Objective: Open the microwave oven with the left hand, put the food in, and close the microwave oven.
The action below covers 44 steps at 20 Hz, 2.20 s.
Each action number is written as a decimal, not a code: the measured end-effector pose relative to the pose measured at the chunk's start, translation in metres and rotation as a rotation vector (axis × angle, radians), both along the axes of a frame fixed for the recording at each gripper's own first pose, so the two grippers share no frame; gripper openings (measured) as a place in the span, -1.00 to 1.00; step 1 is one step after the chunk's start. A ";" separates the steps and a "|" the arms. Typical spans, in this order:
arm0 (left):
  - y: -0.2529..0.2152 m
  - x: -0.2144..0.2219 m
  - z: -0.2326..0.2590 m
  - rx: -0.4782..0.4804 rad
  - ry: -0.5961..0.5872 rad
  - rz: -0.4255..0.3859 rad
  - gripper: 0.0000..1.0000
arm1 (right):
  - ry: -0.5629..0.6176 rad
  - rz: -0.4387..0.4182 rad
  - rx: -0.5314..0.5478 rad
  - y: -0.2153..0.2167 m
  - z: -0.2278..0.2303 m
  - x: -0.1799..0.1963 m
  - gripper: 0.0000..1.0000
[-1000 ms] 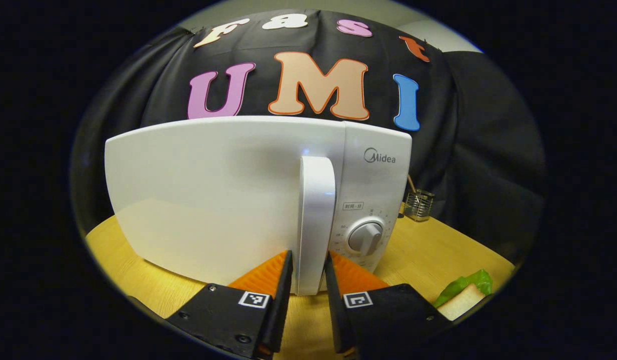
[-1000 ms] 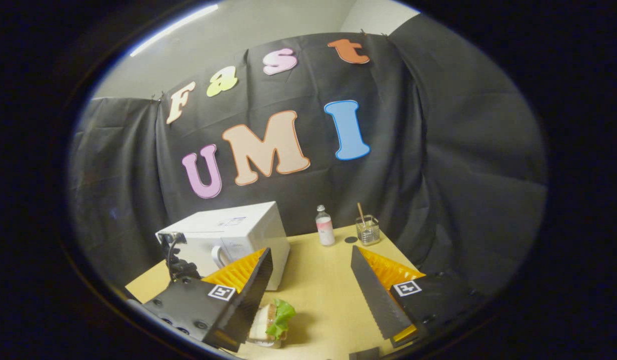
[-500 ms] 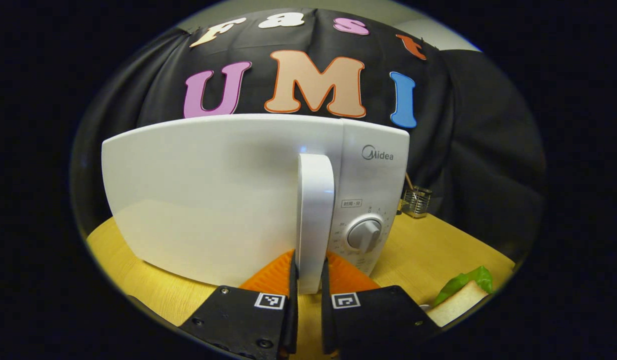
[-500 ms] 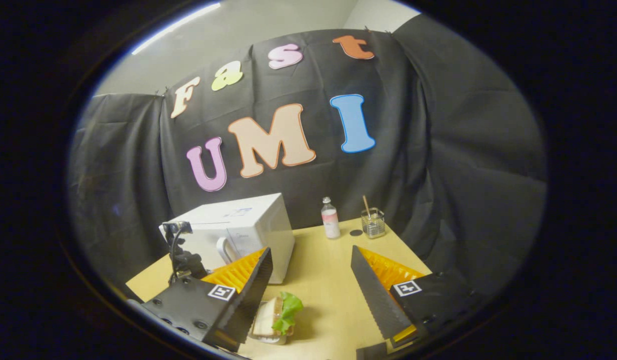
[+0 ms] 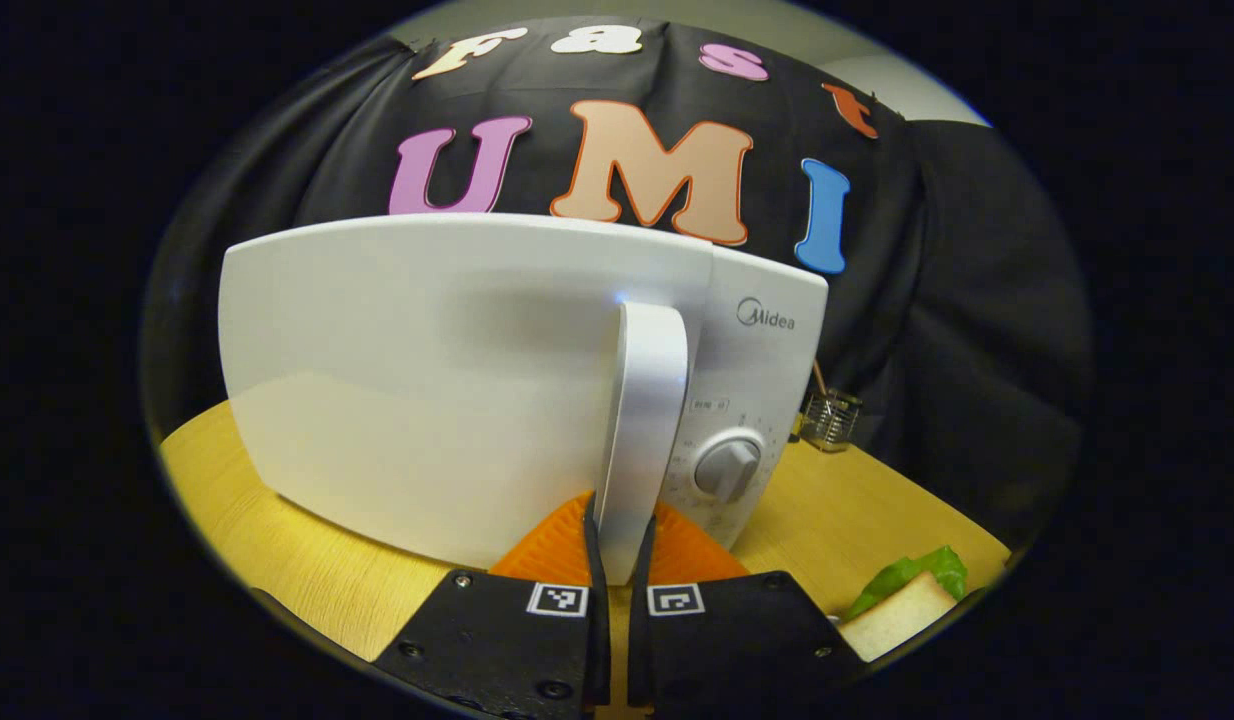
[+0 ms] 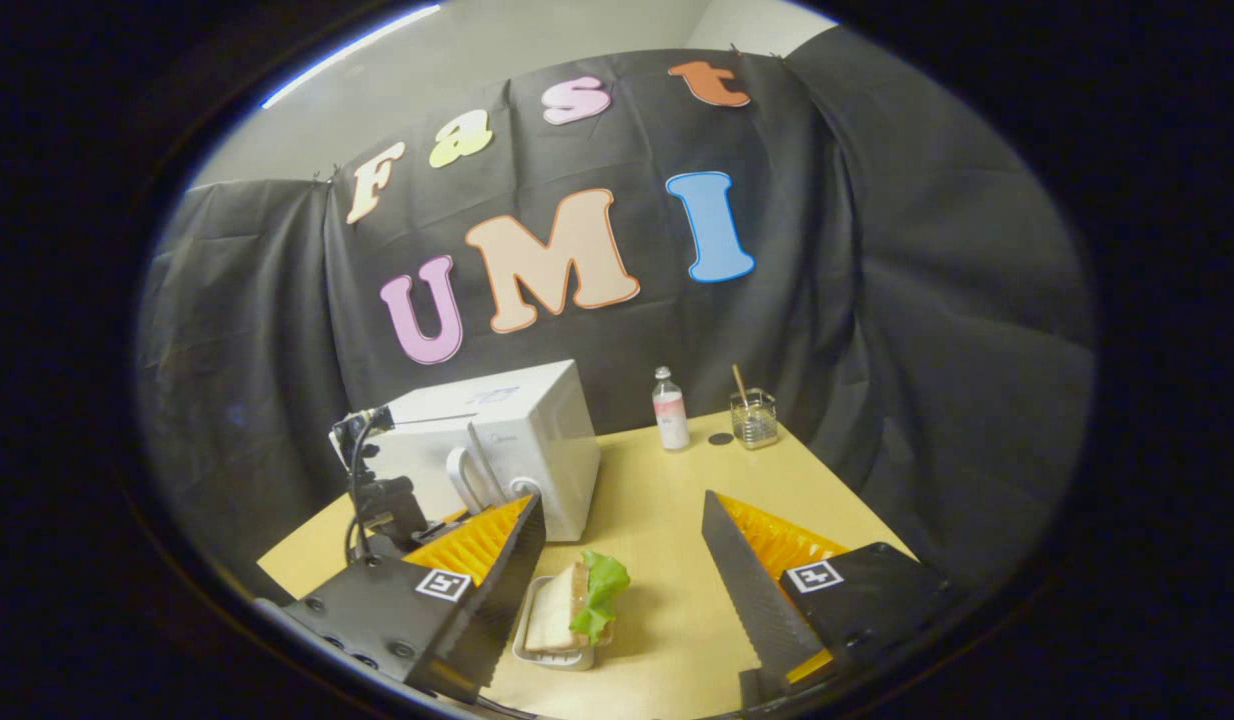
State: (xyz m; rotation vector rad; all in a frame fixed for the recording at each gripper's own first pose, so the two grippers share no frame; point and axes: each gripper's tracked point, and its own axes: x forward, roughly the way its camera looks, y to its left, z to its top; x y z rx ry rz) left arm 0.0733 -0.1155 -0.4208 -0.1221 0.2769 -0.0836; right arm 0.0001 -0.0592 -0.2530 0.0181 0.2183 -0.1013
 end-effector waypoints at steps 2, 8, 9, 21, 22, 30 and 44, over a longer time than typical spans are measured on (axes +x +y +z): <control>0.005 -0.030 0.005 0.037 -0.034 -0.033 -0.86 | 0.007 0.003 -0.001 0.002 -0.005 -0.001 0.79; 0.032 -0.103 0.011 0.033 -0.018 -0.107 -0.79 | 0.022 0.042 0.033 0.017 -0.025 0.000 0.89; 0.037 -0.112 0.012 0.042 -0.018 -0.106 -0.77 | 0.026 0.051 0.041 0.020 -0.028 0.000 1.00; 0.138 -0.193 0.027 0.033 0.007 0.114 0.31 | 0.095 0.100 0.111 0.028 -0.077 0.010 0.80; 0.149 -0.201 0.031 0.043 -0.006 0.130 0.53 | 0.107 0.106 0.116 0.028 -0.083 0.011 0.80; 0.259 -0.273 0.058 0.112 -0.030 0.398 0.81 | 0.216 0.141 0.146 0.029 -0.128 0.028 0.80; 0.407 -0.382 0.119 0.189 -0.095 0.862 0.83 | 0.492 0.227 0.193 0.034 -0.181 0.021 0.80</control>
